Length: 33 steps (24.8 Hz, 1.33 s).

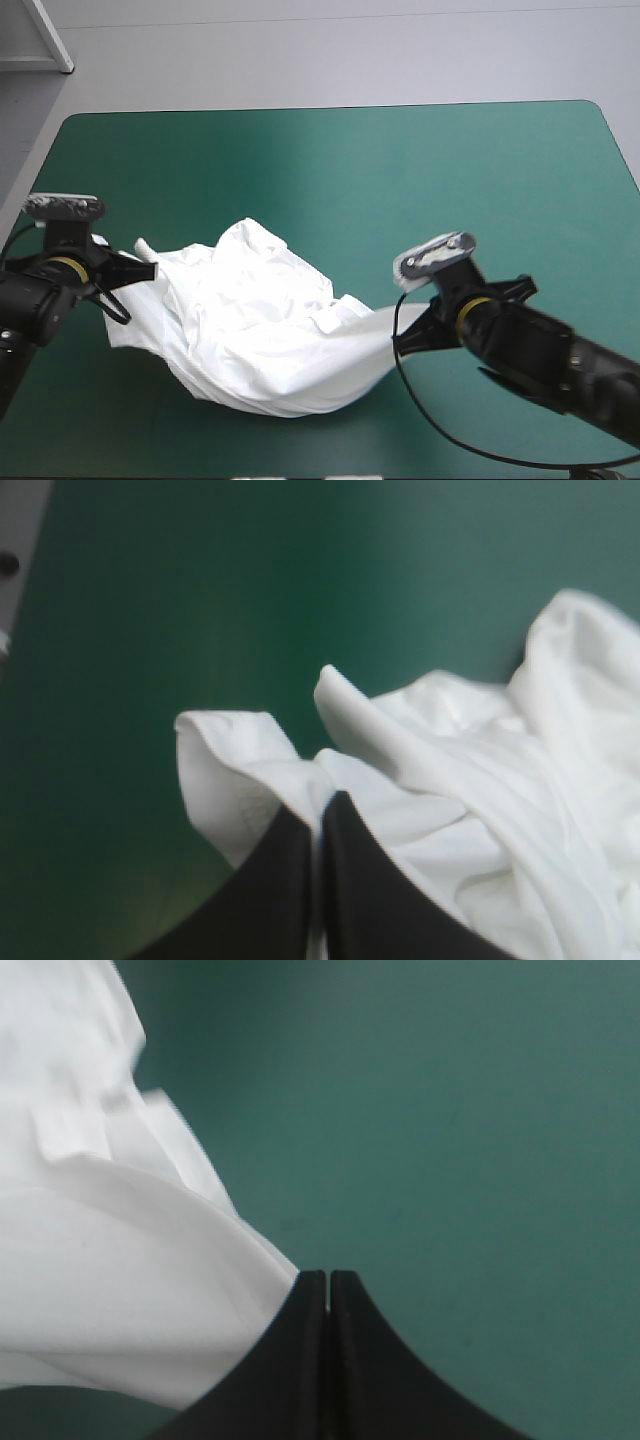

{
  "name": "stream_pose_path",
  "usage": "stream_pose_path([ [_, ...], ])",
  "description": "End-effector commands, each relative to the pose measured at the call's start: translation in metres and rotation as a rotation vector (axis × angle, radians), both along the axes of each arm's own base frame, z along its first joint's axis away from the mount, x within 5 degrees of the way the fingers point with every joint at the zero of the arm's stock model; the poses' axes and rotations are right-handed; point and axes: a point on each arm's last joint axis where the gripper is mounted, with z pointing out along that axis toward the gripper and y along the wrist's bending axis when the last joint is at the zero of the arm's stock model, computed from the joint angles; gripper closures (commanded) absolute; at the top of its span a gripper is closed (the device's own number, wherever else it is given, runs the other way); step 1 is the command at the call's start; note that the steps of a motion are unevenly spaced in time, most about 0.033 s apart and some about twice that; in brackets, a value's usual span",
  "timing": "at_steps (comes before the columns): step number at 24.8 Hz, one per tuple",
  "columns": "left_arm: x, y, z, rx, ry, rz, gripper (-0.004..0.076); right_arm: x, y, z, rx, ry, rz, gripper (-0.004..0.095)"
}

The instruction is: Fold the cloth

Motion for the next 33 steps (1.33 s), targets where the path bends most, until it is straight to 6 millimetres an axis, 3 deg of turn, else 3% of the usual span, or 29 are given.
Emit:
stream_pose_path([
  [1,-0.016,0.006,0.075,0.03,-0.226,-0.029,0.0734,-0.006,-0.034,0.078,0.127,-0.238,-0.021,0.0922],
  [5,-0.044,0.013,0.141,0.054,-0.425,-0.033,0.0734,-0.015,-0.065,0.14,0.232,-0.435,-0.042,0.0921],
  [8,-0.068,0.023,0.177,0.092,-0.55,0.013,0.0734,-0.022,-0.088,0.172,0.276,-0.554,-0.077,0.0921],
  [13,-0.102,0.041,0.211,0.177,-0.654,0.12,0.0734,-0.035,-0.125,0.211,0.306,-0.713,-0.129,0.0921],
  [18,-0.129,0.054,0.228,0.26,-0.681,0.185,0.0734,-0.051,-0.157,0.236,0.377,-0.802,-0.164,0.0921],
  [20,-0.13,0.053,0.227,0.255,-0.671,0.179,0.0734,-0.051,-0.161,0.238,0.365,-0.82,-0.176,0.0921],
  [24,-0.1,0.045,0.216,0.262,-0.614,0.14,0.0734,-0.032,-0.13,0.233,0.235,-0.823,-0.191,0.0922],
  [29,-0.02,0.022,0.181,0.228,-0.509,0.058,0.0734,0.009,-0.056,0.218,0.058,-0.835,-0.159,0.0922],
  [33,0.021,0.011,0.163,0.213,-0.482,0.031,0.0734,0.041,-0.035,0.209,0.019,-0.837,-0.186,0.0922],
])
